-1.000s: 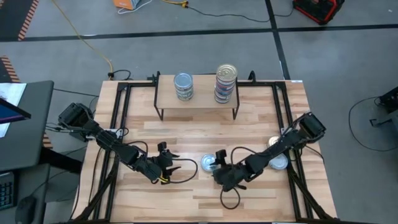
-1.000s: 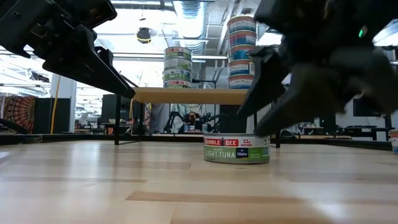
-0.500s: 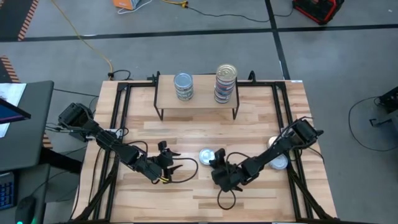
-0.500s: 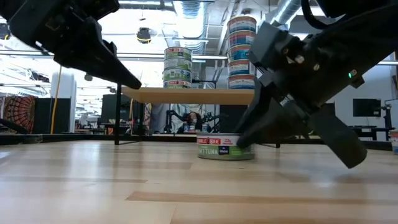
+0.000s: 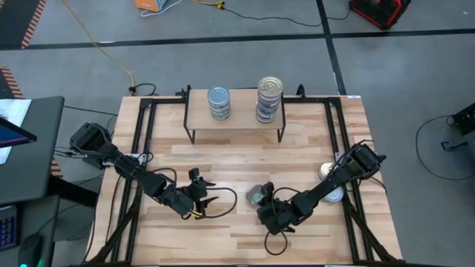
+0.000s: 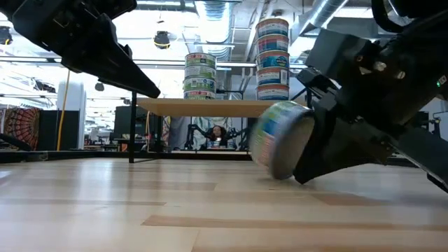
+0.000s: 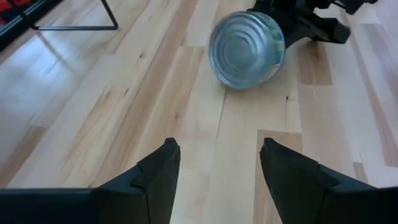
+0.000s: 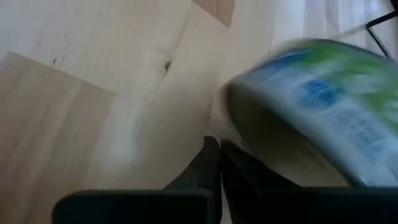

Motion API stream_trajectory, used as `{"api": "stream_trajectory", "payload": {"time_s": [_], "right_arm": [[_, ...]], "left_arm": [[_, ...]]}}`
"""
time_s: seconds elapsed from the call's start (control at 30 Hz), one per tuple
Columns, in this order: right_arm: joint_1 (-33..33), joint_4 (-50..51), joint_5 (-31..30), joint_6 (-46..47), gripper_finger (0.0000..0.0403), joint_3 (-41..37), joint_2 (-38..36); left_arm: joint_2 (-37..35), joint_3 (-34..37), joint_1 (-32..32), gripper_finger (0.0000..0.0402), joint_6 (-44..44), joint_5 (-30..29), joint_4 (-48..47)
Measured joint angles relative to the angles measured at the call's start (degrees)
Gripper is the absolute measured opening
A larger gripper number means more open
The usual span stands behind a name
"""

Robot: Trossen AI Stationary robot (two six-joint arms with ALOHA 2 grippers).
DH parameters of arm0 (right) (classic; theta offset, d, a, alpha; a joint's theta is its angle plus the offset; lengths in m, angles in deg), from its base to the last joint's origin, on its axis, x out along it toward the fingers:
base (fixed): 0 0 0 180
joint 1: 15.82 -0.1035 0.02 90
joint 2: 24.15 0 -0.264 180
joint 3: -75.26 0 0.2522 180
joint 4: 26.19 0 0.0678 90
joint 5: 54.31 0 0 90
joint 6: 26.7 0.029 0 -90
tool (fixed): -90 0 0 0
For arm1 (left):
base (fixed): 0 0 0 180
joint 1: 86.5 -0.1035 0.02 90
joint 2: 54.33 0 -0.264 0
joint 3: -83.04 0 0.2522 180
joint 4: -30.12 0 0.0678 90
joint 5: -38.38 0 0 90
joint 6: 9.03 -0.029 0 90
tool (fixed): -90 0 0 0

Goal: Stack canned seafood by type on shelf
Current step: Stack the green tuna can on top of the green tuna can on the shelf

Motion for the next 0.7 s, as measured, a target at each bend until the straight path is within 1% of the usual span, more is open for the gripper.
{"api": "stream_trajectory", "payload": {"time_s": [0.17, 0.3, 0.4, 0.5, 0.6, 0.7], "right_arm": [[0.0, 3.1, -0.7, 3.0, 0.0046, 1.7, 0.1], [-0.2, 4.7, -0.5, 4.1, 0.0047, 4.1, -0.9], [0.4, 4.7, 1.8, 5.1, 0.0055, 6.5, -2.8], [1.7, 4.9, 5.8, 5.4, 0.0066, 7.8, -4.3], [2.5, 6.0, 6.9, 5.7, 0.008, 8.6, -5.5], [3.0, 9.8, 7.0, 10.3, 0.0097, 8.8, -6.2]], "left_arm": [[0.0, 0.0, 0.0, 0.0212, 0.8, 0.9, -0.1], [0.0, 0.0, 0.0, 0.0212, 1.1, 4.2, 0.1], [0.0, 0.0, 0.0, 0.0212, 1.0, 7.4, 1.9], [0.3, 0.0, -0.1, 0.0212, -0.5, 8.3, 4.3], [0.4, 0.0, -0.1, 0.0212, -3.7, 8.9, 5.9], [0.4, -0.2, -0.4, 0.0212, -5.7, 11.2, 7.6]]}}
